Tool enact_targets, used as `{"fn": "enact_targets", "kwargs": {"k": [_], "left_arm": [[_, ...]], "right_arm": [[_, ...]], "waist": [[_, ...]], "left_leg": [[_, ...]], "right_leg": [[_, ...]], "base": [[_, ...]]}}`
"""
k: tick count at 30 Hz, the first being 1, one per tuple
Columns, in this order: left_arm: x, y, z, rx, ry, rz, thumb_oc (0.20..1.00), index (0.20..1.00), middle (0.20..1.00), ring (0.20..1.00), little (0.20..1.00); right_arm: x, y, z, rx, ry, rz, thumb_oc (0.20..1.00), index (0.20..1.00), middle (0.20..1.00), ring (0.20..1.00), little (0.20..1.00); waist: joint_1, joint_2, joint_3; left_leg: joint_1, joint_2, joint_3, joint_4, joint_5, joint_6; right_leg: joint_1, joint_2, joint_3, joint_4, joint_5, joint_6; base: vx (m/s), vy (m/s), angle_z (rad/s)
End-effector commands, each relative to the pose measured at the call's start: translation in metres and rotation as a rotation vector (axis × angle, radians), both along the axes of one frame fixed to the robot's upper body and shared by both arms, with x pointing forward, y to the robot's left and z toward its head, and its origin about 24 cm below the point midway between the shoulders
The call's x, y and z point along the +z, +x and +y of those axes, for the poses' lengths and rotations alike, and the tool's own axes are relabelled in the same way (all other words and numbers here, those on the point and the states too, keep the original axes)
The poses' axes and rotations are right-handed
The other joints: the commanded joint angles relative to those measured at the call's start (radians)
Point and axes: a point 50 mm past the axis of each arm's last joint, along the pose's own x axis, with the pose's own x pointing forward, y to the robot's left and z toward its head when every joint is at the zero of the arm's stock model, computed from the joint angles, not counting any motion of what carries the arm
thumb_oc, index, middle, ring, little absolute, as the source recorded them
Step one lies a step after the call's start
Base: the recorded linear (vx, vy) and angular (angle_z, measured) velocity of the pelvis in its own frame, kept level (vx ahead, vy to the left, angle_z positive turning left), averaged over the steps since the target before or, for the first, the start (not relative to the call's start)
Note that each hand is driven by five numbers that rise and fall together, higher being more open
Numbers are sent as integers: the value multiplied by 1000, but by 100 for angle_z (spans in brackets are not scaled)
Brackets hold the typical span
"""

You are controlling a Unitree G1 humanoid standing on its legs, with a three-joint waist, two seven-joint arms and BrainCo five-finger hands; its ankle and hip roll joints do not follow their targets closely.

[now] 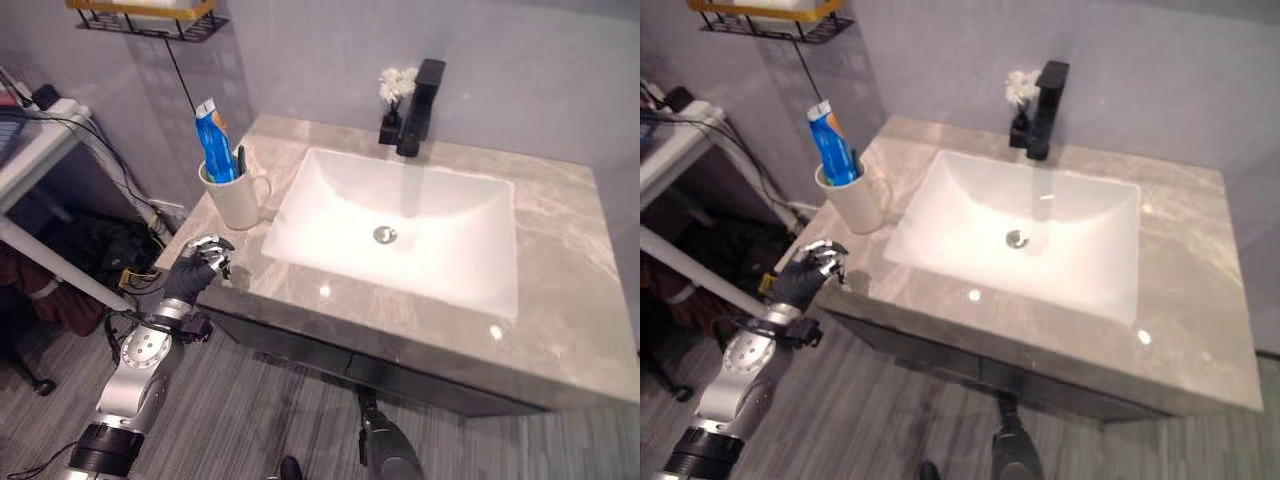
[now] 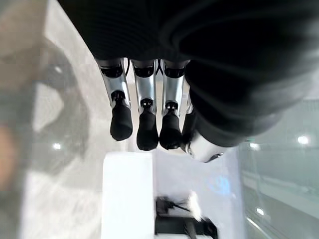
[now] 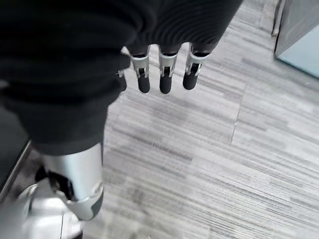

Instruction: Put brush and paste in cup on sink, flatten towel.

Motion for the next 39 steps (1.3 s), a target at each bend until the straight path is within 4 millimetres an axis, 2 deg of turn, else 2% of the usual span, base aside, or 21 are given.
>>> {"fn": "enact_targets", "kwargs": {"k": [1,7,14,20,24,31,39], "left_arm": [[32,4,4,-34,1,-127,200,200,200,200,200],[35,-4,16,-27,-18,-121,200,200,200,200,200],[38,-8,26,-2,-26,-116,200,200,200,200,200],[48,-13,43,50,10,-139,200,200,200,200,200],[46,-13,45,60,17,-131,200,200,200,200,200],[46,-7,37,58,11,-147,200,200,200,200,200],[40,-3,41,84,34,-128,200,200,200,200,200]], "right_arm": [[-1,-6,3,-35,12,26,1000,1000,1000,1000,1000],[1,14,1,-62,8,-72,1000,1000,1000,1000,1000],[0,19,4,-13,23,-79,1000,1000,1000,1000,1000],[-1,22,11,41,48,-83,1000,1000,1000,1000,1000],[-1,26,13,59,53,-90,1000,1000,1000,1000,1000],[-1,32,13,59,49,-112,1000,1000,1000,1000,1000],[-1,29,14,69,54,-103,1000,1000,1000,1000,1000]], "waist": [[-27,-60,-60],[-27,-32,-78],[-20,-23,-73],[-14,-18,-52],[-13,-19,-43],[-19,-23,-24],[-27,-24,-19]], "left_leg": [[6,-100,-17,153,-148,36],[24,-73,-14,116,-134,12],[25,-71,-13,93,-118,5],[15,-77,-15,78,-112,2],[14,-82,-11,74,-111,4],[1,-85,-6,73,-112,6],[-4,-85,2,77,-119,7]], "right_leg": [[-18,-39,16,-73,105,50],[-38,-16,18,-73,86,47],[-54,-9,29,-73,95,49],[-81,-12,39,-73,106,55],[-90,-14,47,-73,115,58],[-115,-13,58,-73,125,61],[-130,-6,69,-73,127,60]], "base": [[228,-74,0],[91,-35,-2],[35,-11,2],[0,0,0],[0,0,0],[-5,0,-4],[12,-4,-2]]}}
